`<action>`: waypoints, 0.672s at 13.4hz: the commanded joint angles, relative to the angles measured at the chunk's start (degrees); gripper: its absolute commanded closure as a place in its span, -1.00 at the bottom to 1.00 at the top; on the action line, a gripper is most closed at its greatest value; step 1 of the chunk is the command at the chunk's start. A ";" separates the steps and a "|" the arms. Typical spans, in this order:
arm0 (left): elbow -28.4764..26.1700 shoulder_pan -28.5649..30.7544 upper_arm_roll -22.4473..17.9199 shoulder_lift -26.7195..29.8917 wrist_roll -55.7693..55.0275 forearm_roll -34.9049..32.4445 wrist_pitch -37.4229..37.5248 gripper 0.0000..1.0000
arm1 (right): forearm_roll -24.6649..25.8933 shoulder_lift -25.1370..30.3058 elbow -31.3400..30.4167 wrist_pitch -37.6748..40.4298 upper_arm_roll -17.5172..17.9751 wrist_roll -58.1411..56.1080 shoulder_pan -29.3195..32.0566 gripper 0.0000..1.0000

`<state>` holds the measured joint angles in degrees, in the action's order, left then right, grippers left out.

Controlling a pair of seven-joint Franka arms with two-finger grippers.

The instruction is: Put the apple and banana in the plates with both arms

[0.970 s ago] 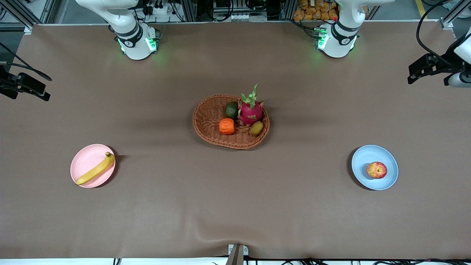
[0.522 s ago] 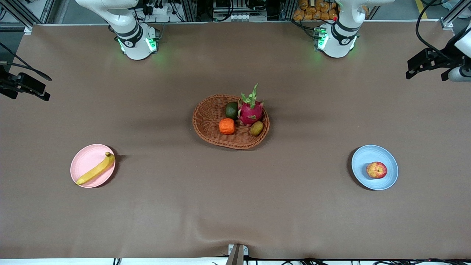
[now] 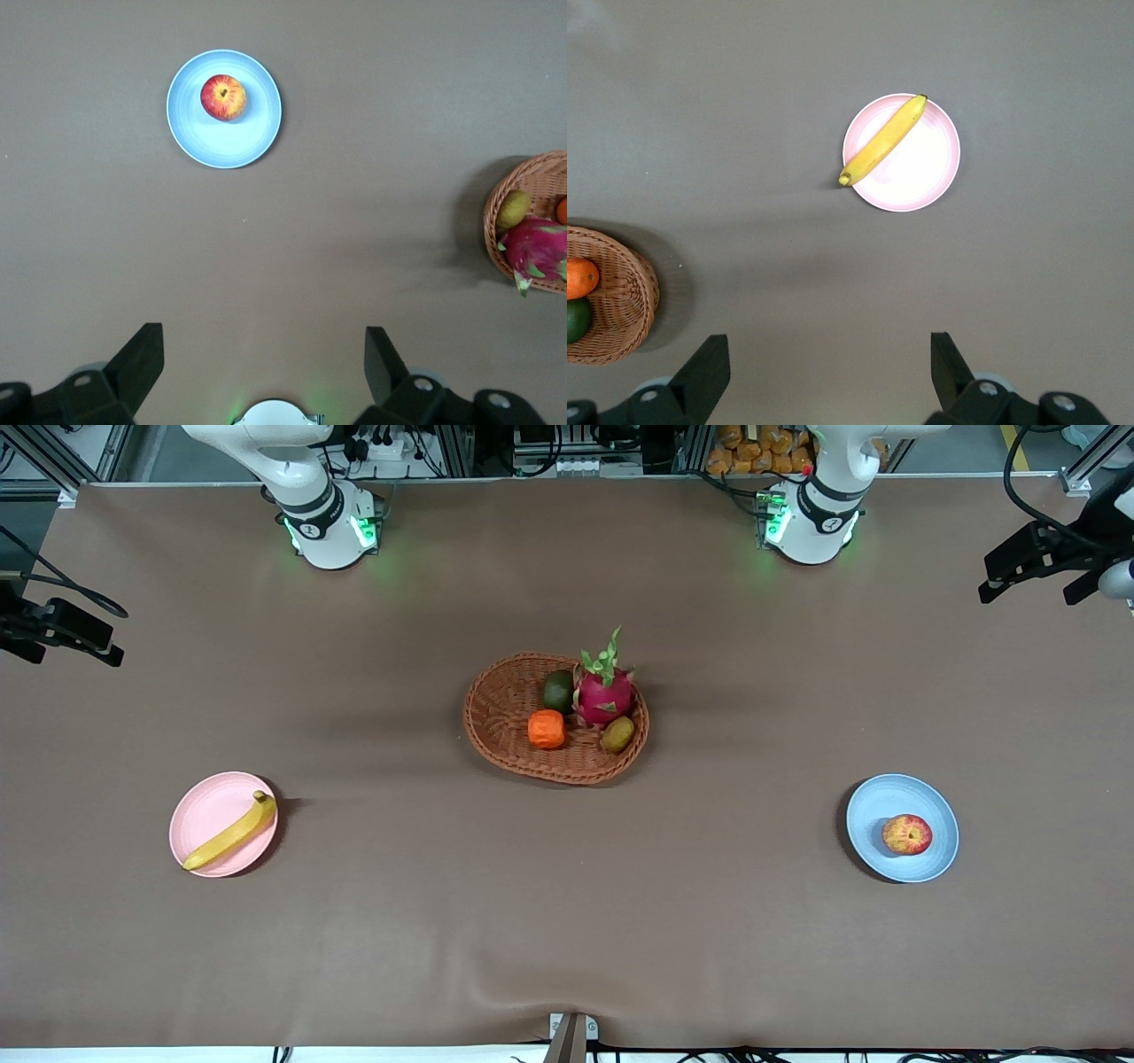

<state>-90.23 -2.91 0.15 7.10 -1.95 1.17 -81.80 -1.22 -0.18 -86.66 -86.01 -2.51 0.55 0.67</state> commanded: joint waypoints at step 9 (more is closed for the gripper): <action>4.89 -0.25 2.49 -1.66 -0.95 -3.01 5.33 -1.00 | -0.19 0.09 -0.80 1.28 -0.04 -0.38 0.57 -1.00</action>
<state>-87.29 -3.08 2.50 6.42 -2.20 -0.73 -78.05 -1.19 -0.34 -87.05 -84.74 -2.85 0.54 0.86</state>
